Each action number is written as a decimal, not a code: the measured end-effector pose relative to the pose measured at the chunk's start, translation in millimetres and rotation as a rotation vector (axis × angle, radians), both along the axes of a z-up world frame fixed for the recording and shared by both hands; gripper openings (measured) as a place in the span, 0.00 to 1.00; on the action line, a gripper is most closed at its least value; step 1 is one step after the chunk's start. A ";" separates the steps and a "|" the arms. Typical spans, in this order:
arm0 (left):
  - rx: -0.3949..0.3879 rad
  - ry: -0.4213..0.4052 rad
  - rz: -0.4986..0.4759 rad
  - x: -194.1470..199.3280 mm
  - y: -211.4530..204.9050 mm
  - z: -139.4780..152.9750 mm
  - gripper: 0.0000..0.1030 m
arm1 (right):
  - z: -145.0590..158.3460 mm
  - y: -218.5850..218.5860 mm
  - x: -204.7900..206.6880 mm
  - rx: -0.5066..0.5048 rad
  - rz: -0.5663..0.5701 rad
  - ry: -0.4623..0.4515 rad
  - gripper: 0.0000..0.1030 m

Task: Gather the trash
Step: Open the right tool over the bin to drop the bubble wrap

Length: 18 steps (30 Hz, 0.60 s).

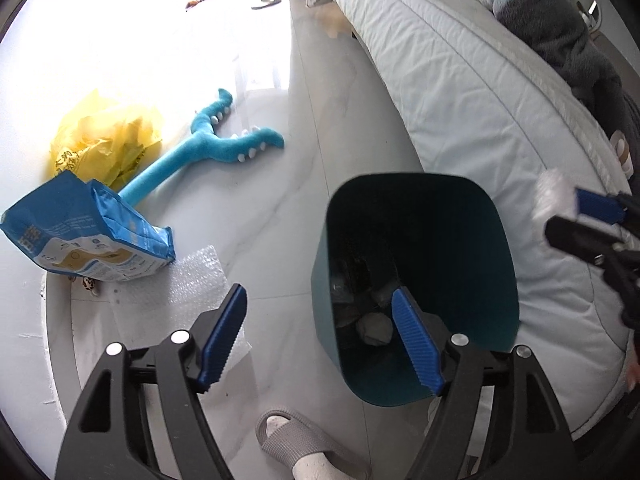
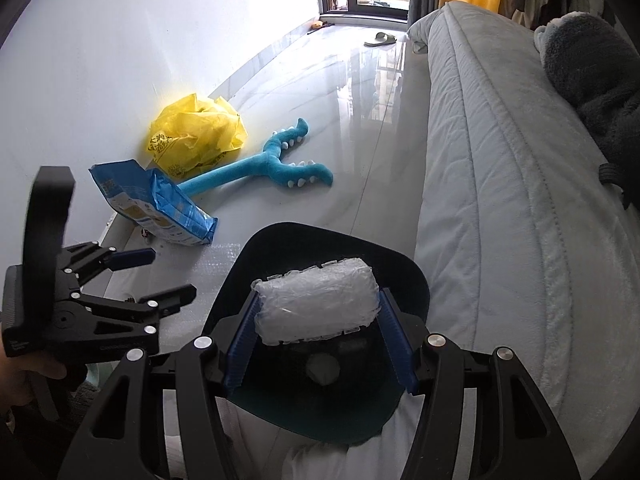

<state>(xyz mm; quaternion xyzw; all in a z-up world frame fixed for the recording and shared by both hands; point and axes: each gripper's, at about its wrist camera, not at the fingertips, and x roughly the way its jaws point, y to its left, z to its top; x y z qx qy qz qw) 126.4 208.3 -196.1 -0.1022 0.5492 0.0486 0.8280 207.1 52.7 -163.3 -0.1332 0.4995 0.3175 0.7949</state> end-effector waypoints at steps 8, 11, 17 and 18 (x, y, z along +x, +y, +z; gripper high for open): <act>-0.002 -0.067 0.008 -9.7 15.7 14.5 0.78 | -34.9 13.8 7.0 -0.051 -0.005 0.061 0.58; 0.019 -0.118 -0.005 -12.6 15.1 27.3 0.78 | -47.5 16.1 6.8 -0.070 -0.009 0.088 0.58; 0.024 -0.206 0.020 -15.1 18.7 58.4 0.78 | -67.1 16.1 7.3 -0.112 -0.017 0.113 0.58; 0.016 -0.230 0.021 -15.2 17.8 66.4 0.79 | -68.4 16.9 7.2 -0.116 -0.014 0.113 0.58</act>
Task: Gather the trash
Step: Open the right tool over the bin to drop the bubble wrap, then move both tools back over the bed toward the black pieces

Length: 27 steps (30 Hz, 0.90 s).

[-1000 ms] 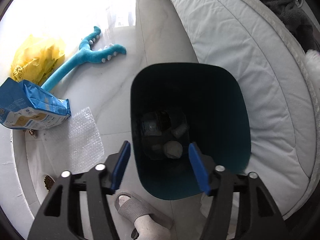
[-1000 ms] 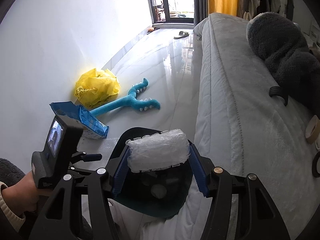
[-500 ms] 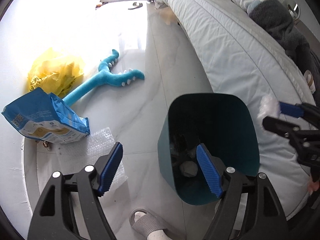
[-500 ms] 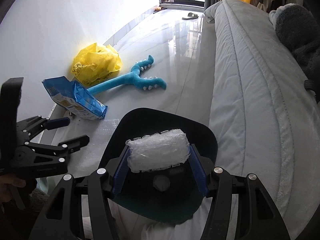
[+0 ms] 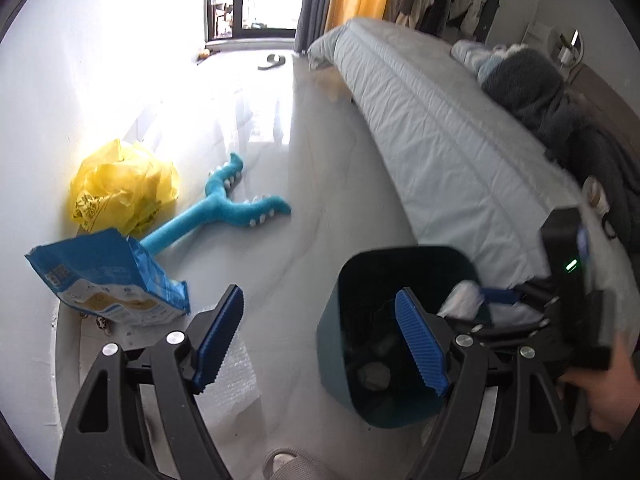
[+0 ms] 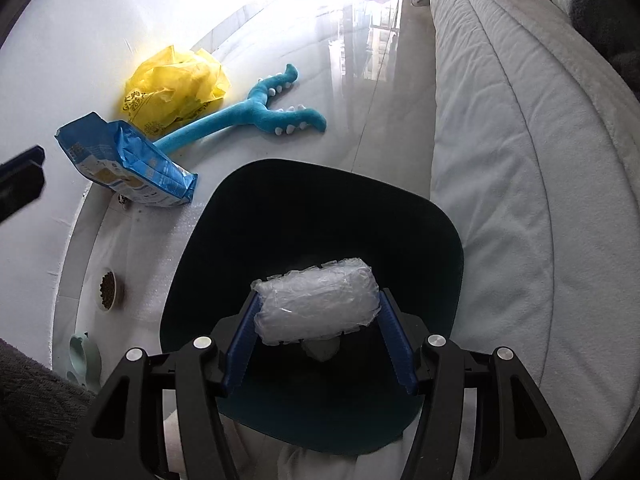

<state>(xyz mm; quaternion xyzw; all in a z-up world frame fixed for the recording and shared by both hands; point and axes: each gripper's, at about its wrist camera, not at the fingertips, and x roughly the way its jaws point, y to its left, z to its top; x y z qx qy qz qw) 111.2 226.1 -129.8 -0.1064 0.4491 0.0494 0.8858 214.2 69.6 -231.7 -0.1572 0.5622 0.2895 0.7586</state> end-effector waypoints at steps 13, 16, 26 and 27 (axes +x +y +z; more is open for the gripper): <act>0.059 -0.250 -0.033 3.9 -32.3 94.0 0.86 | 10.3 0.1 -6.5 0.022 0.011 -0.021 0.72; 0.071 -0.301 -0.048 5.7 -41.3 113.7 0.89 | 26.5 -2.7 -9.7 0.050 0.017 -0.057 0.72; 0.049 -0.381 -0.072 8.3 -65.7 143.5 0.93 | 92.0 -33.7 -11.6 0.133 0.017 -0.229 0.73; 0.045 -0.390 -0.077 10.7 -69.0 146.4 0.94 | 97.9 -39.4 -10.6 0.137 0.015 -0.244 0.73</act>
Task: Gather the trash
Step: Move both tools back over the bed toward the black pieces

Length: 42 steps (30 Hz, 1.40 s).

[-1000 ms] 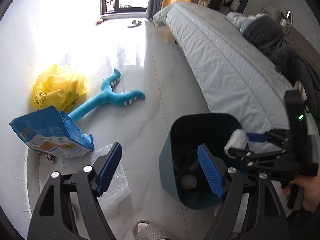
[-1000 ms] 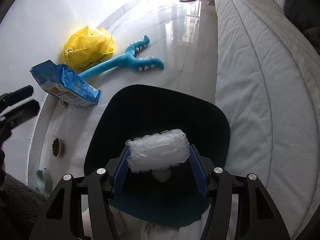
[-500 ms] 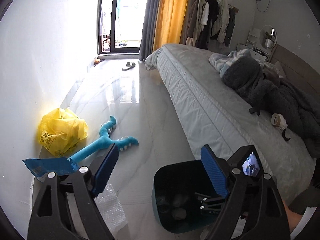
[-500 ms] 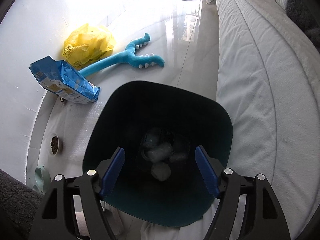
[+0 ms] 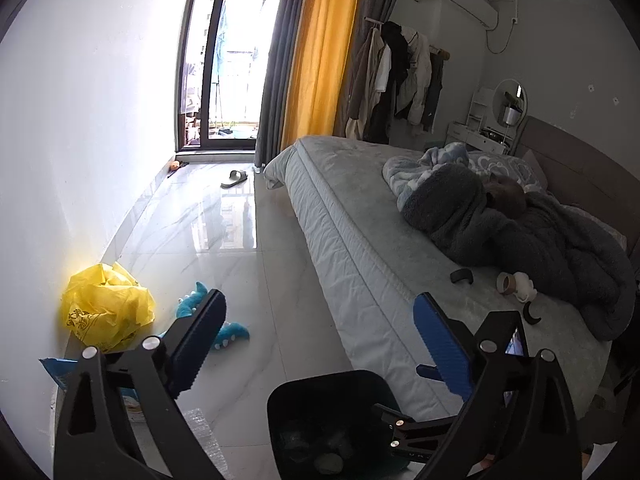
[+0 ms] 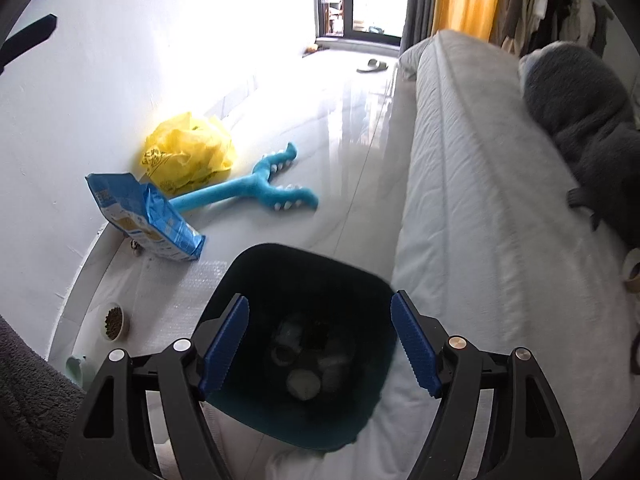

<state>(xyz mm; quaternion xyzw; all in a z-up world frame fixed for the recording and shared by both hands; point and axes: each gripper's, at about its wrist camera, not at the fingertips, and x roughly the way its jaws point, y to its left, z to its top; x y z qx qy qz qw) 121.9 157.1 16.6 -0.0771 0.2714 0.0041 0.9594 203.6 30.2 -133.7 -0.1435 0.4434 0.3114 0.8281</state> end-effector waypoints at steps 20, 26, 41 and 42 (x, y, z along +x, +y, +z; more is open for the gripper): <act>0.039 -0.062 -0.173 69.6 -88.5 6.3 0.94 | 42.0 -132.8 47.0 0.056 -0.122 -0.134 0.78; 0.050 -0.017 -0.172 95.9 -102.2 -8.6 0.94 | 49.4 -165.9 62.5 0.054 -0.161 -0.173 0.78; 0.061 0.035 -0.200 140.1 -144.9 -37.3 0.94 | 43.2 -236.2 86.0 0.088 -0.277 -0.184 0.78; 0.054 0.044 -0.206 144.4 -148.3 -39.9 0.94 | 42.3 -239.8 87.2 0.093 -0.286 -0.180 0.78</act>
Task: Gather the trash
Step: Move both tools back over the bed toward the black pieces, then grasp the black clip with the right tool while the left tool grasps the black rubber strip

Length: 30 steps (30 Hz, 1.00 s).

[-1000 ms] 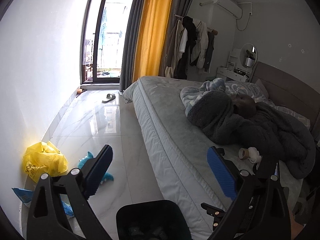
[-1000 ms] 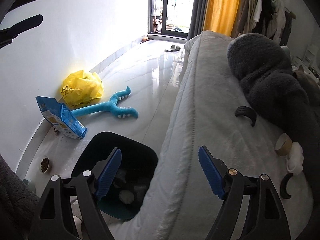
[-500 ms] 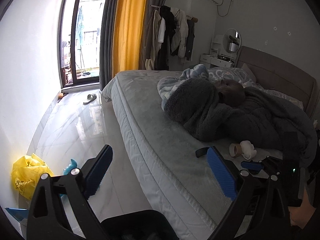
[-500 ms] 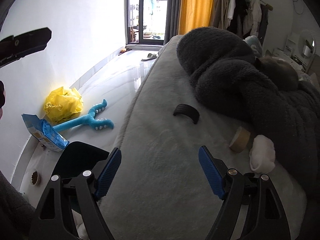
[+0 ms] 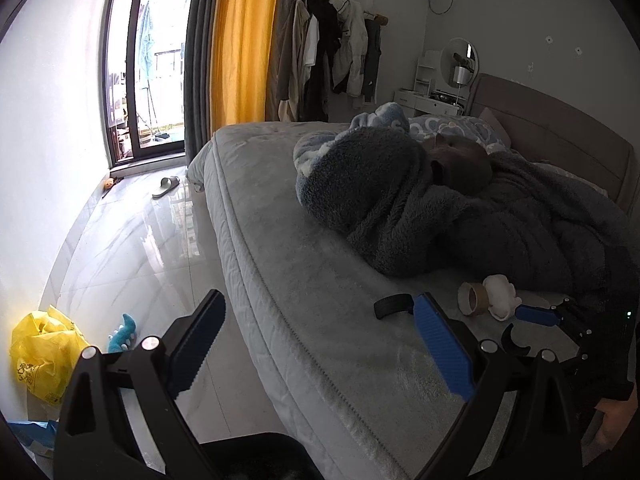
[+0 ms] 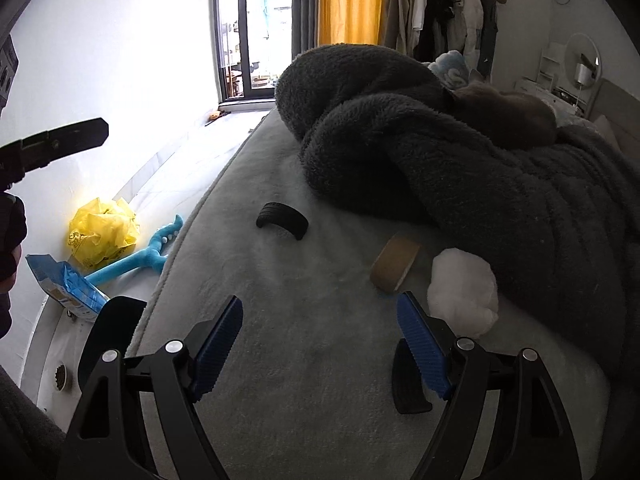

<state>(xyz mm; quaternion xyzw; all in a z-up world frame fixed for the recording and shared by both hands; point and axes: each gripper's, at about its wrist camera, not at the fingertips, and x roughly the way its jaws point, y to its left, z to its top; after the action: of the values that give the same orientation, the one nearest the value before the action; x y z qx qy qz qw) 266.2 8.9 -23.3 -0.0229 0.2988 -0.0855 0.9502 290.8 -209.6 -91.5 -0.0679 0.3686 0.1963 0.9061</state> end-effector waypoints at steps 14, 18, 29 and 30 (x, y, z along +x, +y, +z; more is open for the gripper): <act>-0.005 0.081 -0.037 42.9 -44.3 -33.9 0.94 | -18.8 -48.2 12.5 0.079 -0.060 0.058 0.70; -0.007 0.092 -0.036 50.2 -53.9 -39.4 0.94 | -24.1 -51.1 19.7 0.072 -0.057 0.069 0.60; -0.037 0.136 -0.015 69.5 -73.9 -65.7 0.93 | -43.7 -60.2 26.9 0.116 -0.051 0.143 0.40; -0.039 0.141 -0.014 71.0 -76.3 -67.5 0.93 | -44.7 -59.5 27.4 0.115 -0.047 0.144 0.39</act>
<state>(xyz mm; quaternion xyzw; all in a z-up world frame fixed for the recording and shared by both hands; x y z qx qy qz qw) 337.2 -67.5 -90.7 -0.0452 0.3632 -0.0963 0.9256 318.3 -269.1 -136.2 0.0074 0.4224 0.2000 0.8840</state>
